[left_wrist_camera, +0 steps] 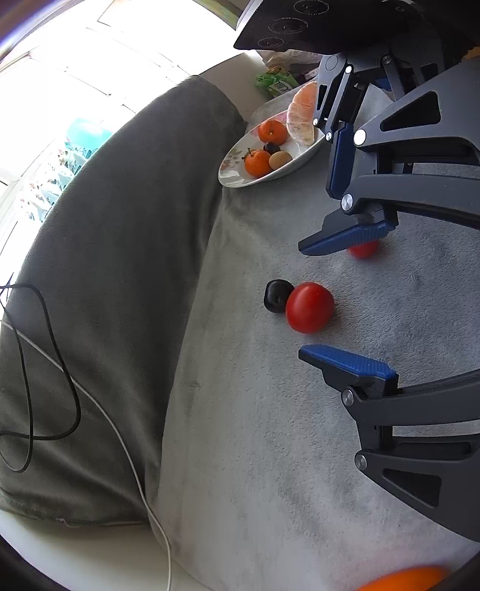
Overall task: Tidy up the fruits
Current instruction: 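Close the left gripper on a red tomato while the right grasps another tomato, then carry both red tomatoes to the plate and open both grippers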
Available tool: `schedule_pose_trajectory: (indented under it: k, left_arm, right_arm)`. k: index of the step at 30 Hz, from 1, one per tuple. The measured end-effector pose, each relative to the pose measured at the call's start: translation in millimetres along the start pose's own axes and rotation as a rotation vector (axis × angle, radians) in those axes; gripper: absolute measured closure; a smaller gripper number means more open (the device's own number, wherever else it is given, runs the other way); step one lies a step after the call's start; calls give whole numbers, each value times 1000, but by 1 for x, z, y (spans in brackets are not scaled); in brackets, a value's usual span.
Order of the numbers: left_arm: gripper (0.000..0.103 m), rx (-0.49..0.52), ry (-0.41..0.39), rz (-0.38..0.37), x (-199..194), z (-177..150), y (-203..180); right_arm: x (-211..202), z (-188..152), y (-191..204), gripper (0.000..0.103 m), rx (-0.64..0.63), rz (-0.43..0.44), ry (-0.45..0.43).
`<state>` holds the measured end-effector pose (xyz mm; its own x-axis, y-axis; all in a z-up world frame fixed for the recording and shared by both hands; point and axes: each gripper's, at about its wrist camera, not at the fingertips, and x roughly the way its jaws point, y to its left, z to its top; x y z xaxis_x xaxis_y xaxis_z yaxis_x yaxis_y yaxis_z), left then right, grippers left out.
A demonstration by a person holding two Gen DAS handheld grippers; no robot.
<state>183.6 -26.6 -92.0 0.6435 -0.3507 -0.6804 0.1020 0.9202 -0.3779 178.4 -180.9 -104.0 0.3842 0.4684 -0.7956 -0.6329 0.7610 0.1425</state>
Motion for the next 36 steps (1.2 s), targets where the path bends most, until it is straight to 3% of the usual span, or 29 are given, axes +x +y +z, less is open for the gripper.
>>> schedule_pose_trajectory:
  k: [14, 21, 36]
  left_arm:
    - [60, 6, 37, 11, 13, -1, 2]
    - [72, 8, 42, 17, 16, -1, 3]
    - [72, -2, 27, 18, 11, -2, 6]
  right_arm:
    - [17, 7, 5, 67, -28, 1, 20]
    - [23, 7, 6, 73, -28, -2, 29]
    - [19, 4, 3, 77, -10, -6, 22]
